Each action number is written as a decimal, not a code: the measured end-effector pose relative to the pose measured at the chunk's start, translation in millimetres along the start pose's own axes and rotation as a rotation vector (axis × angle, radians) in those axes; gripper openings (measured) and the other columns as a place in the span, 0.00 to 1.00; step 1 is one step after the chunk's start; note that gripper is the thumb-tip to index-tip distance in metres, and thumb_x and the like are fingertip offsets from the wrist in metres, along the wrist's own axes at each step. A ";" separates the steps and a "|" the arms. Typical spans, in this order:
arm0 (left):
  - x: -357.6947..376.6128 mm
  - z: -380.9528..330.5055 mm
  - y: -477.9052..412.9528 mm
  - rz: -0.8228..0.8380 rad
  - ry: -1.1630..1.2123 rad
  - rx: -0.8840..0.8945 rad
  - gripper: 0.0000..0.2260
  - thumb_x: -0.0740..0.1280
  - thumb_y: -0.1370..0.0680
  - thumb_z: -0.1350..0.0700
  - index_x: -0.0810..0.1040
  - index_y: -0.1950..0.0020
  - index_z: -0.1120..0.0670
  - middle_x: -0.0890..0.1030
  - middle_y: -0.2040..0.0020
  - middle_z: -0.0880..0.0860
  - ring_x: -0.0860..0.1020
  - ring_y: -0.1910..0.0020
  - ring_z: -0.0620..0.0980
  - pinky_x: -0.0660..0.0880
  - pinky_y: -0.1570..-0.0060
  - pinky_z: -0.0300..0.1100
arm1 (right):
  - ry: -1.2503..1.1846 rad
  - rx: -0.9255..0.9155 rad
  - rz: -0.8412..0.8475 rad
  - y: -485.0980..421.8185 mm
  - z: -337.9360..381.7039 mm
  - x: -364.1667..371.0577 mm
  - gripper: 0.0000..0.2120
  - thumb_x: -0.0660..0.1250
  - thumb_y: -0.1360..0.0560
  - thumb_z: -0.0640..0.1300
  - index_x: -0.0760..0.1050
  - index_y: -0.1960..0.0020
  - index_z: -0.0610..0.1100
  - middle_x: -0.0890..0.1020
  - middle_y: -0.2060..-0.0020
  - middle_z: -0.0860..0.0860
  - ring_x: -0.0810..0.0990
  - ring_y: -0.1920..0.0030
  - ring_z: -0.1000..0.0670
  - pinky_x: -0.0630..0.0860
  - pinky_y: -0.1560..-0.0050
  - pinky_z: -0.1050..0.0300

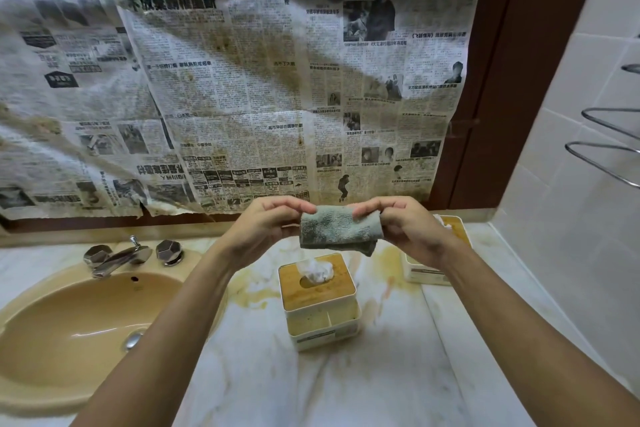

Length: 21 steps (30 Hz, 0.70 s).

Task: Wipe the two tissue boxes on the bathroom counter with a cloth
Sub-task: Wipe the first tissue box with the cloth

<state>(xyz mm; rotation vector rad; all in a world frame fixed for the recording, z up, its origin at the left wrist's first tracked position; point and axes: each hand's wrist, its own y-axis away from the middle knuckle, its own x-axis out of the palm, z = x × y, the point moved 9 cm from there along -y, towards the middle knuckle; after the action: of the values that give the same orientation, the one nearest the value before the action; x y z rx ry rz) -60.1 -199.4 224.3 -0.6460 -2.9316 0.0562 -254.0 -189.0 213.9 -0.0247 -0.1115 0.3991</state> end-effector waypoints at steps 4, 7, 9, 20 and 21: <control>0.1 8.9 -0.6 -0.010 -0.044 -0.010 0.09 0.71 0.26 0.61 0.83 0.47 0.60 0.82 0.46 0.59 0.80 0.48 0.51 0.79 0.48 0.43 | -0.026 -0.010 -0.037 1.8 -4.4 -1.1 0.13 0.65 0.21 0.41 0.80 0.39 0.38 0.82 0.41 0.40 0.82 0.45 0.45 0.80 0.46 0.54; -2.5 14.6 -3.2 -0.058 -0.084 -0.013 0.16 0.76 0.32 0.66 0.79 0.46 0.57 0.79 0.47 0.59 0.79 0.48 0.55 0.79 0.43 0.49 | 0.022 -0.030 -0.065 -0.8 -12.8 -0.7 0.21 0.74 0.27 0.36 0.77 0.36 0.46 0.83 0.44 0.38 0.83 0.46 0.43 0.81 0.47 0.50; -3.1 18.7 -3.6 -0.067 -0.064 -0.020 0.18 0.75 0.33 0.66 0.78 0.46 0.57 0.79 0.48 0.58 0.79 0.48 0.55 0.78 0.43 0.49 | -0.016 -0.033 -0.079 -1.2 -17.2 0.5 0.24 0.73 0.28 0.32 0.76 0.34 0.46 0.83 0.46 0.34 0.83 0.47 0.41 0.82 0.49 0.50; -8.2 56.4 10.9 -0.019 -0.066 -0.091 0.16 0.74 0.30 0.68 0.78 0.45 0.55 0.78 0.50 0.53 0.80 0.52 0.49 0.80 0.53 0.46 | -0.126 0.268 -0.091 13.8 -76.9 9.9 0.11 0.69 0.23 0.37 0.78 0.41 0.41 0.84 0.53 0.48 0.83 0.55 0.51 0.83 0.56 0.52; -11.3 63.3 13.0 -0.021 -0.092 -0.104 0.16 0.75 0.30 0.67 0.79 0.46 0.54 0.79 0.50 0.54 0.79 0.51 0.50 0.80 0.51 0.47 | -0.132 0.294 -0.068 14.7 -84.3 13.4 0.10 0.68 0.22 0.39 0.77 0.41 0.42 0.83 0.52 0.48 0.82 0.53 0.49 0.81 0.54 0.49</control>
<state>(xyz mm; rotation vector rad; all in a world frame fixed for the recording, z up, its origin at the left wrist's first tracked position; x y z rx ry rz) -53.6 -192.8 159.4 -0.6435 -3.0464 -0.0711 -237.9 -170.4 130.9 0.2945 -0.1823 0.3458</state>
